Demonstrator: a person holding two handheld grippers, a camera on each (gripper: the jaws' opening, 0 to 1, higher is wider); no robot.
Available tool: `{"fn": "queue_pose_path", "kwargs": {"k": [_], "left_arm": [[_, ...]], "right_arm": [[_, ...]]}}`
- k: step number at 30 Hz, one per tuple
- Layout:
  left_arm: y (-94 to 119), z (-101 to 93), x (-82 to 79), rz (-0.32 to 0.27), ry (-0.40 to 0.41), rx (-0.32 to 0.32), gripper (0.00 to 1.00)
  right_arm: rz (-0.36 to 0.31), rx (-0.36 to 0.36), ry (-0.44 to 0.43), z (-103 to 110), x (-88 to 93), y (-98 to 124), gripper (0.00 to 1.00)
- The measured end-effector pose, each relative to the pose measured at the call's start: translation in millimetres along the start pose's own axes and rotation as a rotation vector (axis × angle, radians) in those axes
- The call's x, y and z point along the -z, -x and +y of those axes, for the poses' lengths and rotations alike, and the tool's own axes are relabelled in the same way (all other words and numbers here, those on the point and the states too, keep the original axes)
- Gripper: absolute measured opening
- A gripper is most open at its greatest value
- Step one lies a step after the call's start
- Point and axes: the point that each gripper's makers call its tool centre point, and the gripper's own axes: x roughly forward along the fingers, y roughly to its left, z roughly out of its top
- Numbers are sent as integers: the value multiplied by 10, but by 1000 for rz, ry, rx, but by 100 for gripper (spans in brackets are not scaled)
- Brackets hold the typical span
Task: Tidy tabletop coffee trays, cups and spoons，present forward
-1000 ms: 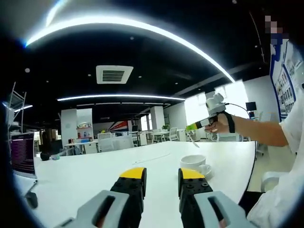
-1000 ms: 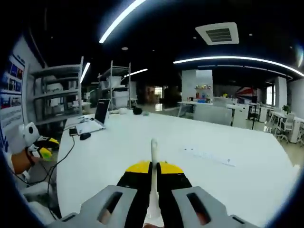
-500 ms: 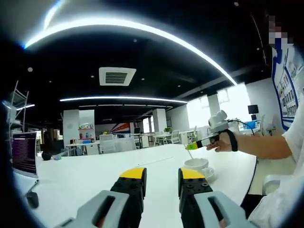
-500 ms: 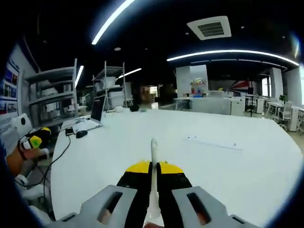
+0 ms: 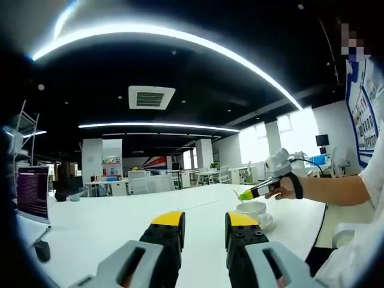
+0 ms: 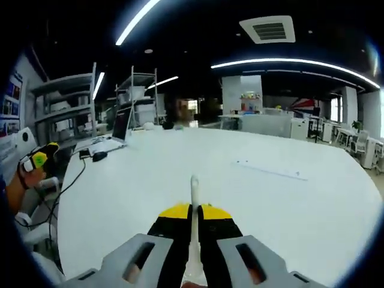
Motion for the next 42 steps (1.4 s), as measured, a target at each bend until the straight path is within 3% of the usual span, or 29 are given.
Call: {"fn": "queue_pose_path", "kwargs": {"k": [5,34,42], "left_arm": [[-17,-33,28,1,17,5,28],[13,-10,29,7,36,-9,28],[25,15,18,2,40,-14,28]], "right_arm": [[21,-1,3,13,114,-47,5],[46,13,94,31,120,-118,6],[14,19,94,-31,27,-100,9]]}}
